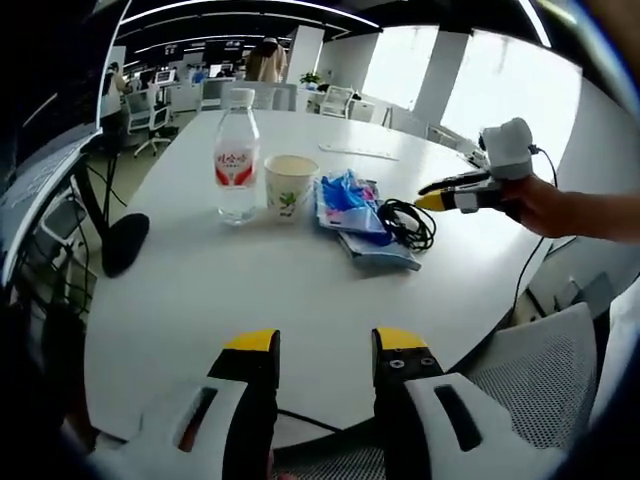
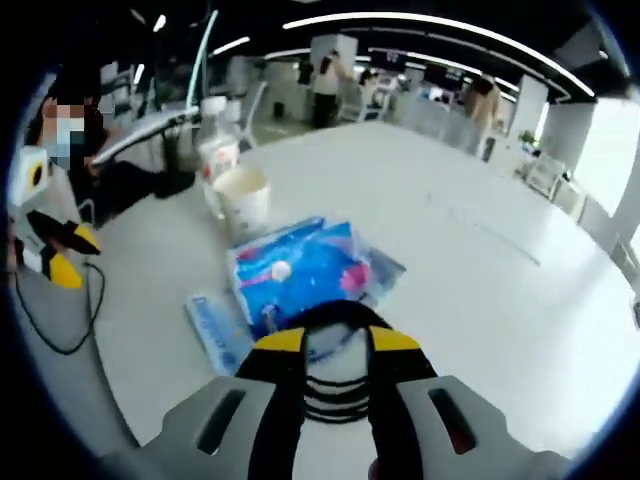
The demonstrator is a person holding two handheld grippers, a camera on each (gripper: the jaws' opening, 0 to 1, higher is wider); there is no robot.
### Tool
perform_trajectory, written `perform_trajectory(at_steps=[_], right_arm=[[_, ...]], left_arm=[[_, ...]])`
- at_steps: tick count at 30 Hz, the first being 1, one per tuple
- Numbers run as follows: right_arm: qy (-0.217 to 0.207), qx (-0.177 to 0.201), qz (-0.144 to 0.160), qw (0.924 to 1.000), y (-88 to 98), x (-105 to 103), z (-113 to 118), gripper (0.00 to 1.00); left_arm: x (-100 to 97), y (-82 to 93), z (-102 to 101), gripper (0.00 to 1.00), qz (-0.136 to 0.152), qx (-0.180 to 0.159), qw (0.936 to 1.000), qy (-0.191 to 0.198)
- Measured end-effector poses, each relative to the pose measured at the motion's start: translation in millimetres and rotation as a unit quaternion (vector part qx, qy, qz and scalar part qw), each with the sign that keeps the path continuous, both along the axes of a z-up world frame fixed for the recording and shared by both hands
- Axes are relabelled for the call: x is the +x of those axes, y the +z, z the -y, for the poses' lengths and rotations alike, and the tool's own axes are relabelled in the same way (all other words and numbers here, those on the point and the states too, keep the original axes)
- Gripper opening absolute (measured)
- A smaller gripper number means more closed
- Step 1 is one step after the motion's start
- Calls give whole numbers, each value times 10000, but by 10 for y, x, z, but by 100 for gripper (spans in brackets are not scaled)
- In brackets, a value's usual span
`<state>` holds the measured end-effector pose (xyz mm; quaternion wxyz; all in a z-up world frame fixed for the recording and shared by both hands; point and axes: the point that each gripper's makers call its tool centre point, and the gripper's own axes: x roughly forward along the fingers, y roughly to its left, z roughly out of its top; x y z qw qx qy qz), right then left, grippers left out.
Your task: Arrange the tabletop items into an orderly group along one side of the table until the central work area is clear of visible clutter.
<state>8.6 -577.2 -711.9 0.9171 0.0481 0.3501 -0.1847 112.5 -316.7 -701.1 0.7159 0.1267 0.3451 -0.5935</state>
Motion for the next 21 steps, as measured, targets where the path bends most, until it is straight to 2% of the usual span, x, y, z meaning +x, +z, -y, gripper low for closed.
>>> perform_trajectory(at_steps=[6, 21], right_arm=[[-469, 196, 107, 9987, -63, -208, 198, 21], [-786, 646, 176, 9947, -237, -265, 241, 22]], left_arm=[[9, -5, -13, 35, 4, 38, 10000, 63], [-38, -2, 25, 35, 10, 92, 9999, 88]])
